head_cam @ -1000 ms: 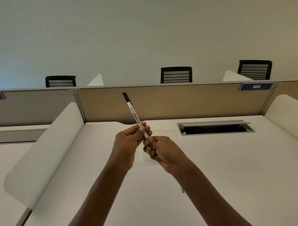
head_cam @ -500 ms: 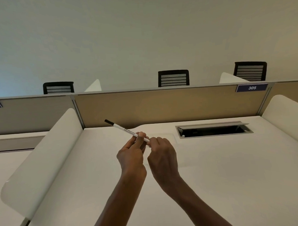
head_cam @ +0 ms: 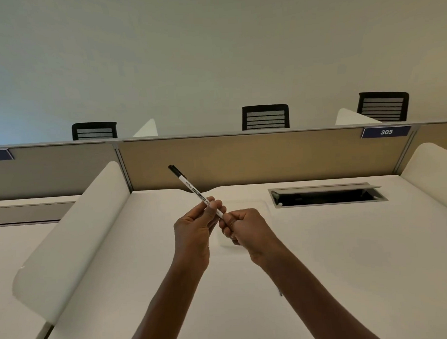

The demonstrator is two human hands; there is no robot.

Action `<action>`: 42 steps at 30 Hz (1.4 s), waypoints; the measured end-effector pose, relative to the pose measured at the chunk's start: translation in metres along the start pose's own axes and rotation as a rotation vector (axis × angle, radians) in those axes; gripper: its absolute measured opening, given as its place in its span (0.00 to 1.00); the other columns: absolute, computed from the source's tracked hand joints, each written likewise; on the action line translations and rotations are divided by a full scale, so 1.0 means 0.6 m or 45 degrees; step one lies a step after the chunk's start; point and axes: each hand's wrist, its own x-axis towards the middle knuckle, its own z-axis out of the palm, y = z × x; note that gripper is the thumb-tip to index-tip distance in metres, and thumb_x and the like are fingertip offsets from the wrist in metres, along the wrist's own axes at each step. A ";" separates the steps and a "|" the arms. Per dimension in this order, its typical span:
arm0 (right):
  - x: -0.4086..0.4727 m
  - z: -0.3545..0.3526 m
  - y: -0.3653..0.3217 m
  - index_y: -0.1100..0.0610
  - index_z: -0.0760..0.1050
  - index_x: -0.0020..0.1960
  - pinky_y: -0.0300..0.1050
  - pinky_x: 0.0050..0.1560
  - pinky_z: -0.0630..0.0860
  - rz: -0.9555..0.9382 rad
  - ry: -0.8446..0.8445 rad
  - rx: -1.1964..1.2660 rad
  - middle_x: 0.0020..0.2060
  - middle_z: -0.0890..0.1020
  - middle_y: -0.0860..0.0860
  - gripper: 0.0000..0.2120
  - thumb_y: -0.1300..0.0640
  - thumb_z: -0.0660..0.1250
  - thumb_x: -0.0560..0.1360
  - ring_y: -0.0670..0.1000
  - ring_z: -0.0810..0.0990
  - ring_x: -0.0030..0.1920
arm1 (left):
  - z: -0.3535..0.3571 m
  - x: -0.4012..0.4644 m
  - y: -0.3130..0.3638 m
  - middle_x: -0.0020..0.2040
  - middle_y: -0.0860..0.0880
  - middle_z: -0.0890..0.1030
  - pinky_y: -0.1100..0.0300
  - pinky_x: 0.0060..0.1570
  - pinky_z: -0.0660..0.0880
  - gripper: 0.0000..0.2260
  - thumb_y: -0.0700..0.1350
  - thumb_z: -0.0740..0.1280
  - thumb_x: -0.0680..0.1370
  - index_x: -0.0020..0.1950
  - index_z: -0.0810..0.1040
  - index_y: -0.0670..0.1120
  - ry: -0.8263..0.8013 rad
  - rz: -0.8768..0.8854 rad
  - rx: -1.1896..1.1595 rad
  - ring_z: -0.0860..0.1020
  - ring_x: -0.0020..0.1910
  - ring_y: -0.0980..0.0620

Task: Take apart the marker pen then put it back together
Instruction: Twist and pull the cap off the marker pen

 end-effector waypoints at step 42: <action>0.018 0.013 0.006 0.60 0.84 0.46 0.37 0.31 0.75 -0.251 0.036 0.016 0.34 0.85 0.54 0.08 0.58 0.67 0.78 0.45 0.78 0.29 | -0.018 0.004 -0.017 0.49 0.46 0.87 0.56 0.60 0.76 0.14 0.45 0.72 0.71 0.54 0.83 0.40 0.293 -0.180 -0.311 0.85 0.51 0.52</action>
